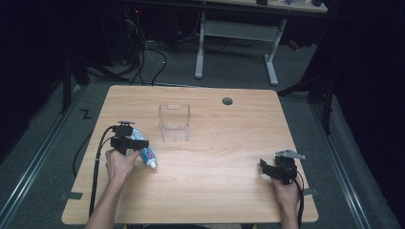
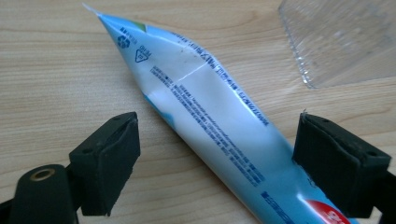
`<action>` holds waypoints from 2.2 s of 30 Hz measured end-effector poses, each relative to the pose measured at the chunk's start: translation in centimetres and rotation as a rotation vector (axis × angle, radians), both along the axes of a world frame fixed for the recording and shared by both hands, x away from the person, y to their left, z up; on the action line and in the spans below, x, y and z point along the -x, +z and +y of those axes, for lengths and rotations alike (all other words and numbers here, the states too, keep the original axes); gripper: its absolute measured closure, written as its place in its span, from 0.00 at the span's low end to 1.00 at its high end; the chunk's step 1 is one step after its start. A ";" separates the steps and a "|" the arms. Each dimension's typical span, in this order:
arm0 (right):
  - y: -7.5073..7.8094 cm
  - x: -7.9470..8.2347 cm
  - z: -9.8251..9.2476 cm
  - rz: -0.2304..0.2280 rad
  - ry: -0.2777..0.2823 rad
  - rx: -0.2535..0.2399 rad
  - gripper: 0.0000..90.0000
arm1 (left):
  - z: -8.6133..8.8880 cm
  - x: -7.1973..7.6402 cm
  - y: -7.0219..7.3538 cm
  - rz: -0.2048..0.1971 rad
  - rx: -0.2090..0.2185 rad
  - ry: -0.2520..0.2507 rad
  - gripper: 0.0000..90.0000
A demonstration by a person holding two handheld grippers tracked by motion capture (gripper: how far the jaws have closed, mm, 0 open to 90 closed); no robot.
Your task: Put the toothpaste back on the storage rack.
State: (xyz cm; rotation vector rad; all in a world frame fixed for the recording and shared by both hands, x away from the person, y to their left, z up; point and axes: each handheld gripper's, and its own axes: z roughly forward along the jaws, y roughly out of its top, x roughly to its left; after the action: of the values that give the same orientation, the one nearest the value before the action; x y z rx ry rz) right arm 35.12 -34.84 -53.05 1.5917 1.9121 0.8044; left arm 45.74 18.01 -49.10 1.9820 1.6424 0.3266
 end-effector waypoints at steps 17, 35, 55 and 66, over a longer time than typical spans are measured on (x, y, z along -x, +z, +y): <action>0.0 0.0 0.0 0.000 0.000 0.001 0.35 | -0.8 -2.0 -1.0 0.073 -0.049 0.012 0.18; 0.0 0.0 0.0 -0.001 0.000 0.001 0.35 | 0.1 -3.0 -1.6 0.097 -0.128 0.043 0.37; 0.0 0.0 0.0 0.001 -0.002 -0.001 0.35 | -0.3 -3.2 -1.2 0.104 -0.149 0.005 0.71; 0.0 0.0 0.0 0.000 -0.003 -0.001 0.35 | -0.1 -3.0 -0.9 0.099 -0.139 -0.026 0.76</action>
State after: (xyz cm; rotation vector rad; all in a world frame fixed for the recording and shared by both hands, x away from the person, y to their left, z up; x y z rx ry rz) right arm 35.10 -34.81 -53.05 1.5946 1.9095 0.8036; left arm 48.79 17.96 -49.98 2.1517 1.6943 0.3463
